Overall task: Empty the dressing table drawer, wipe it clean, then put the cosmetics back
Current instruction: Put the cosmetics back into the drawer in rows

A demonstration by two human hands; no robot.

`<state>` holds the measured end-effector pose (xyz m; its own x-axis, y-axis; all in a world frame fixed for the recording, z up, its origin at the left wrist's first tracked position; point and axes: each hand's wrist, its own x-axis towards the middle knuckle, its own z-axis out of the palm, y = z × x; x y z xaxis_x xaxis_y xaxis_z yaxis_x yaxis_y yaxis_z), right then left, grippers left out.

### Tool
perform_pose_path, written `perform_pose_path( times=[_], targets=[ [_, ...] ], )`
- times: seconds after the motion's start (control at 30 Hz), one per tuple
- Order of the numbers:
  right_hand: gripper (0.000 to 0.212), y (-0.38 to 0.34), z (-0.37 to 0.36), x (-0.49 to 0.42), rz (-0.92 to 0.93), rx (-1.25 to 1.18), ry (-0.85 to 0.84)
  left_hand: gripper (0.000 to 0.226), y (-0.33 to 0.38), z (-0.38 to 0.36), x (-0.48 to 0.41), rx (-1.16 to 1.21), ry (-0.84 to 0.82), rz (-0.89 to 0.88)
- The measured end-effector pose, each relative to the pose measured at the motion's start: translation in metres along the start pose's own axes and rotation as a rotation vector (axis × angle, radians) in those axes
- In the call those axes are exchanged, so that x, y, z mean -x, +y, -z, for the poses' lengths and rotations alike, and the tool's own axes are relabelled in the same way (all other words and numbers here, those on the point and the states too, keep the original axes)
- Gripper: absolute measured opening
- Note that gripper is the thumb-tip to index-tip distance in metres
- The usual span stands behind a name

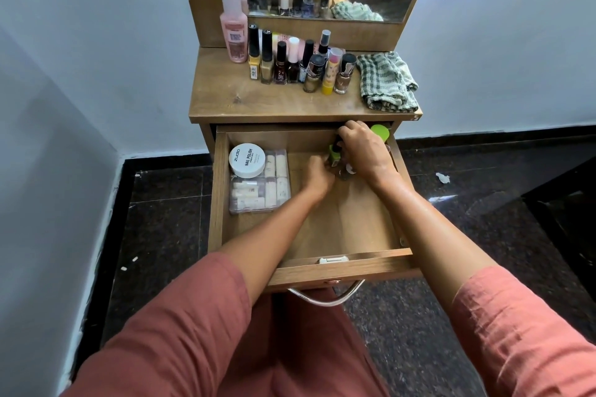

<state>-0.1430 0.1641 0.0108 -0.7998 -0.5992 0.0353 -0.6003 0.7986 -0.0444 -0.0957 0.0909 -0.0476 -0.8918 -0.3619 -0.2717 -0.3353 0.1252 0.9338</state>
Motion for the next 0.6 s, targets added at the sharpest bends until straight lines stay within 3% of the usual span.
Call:
perform_pose_path(
  times=[0.27,0.43,0.6],
  targets=[
    [0.024,-0.003,0.007,0.003,0.024,-0.069,0.109,0.03,0.016,0.016,-0.001,0.003,0.115,-0.081],
    [0.02,-0.031,0.039,-0.007,0.08,-0.347,0.355,0.02,0.047,0.064,0.008,-0.051,0.304,-0.358],
    [0.017,-0.066,0.075,-0.051,0.156,-0.502,0.424,0.016,0.083,0.119,-0.001,-0.064,0.527,-0.564]
  ],
)
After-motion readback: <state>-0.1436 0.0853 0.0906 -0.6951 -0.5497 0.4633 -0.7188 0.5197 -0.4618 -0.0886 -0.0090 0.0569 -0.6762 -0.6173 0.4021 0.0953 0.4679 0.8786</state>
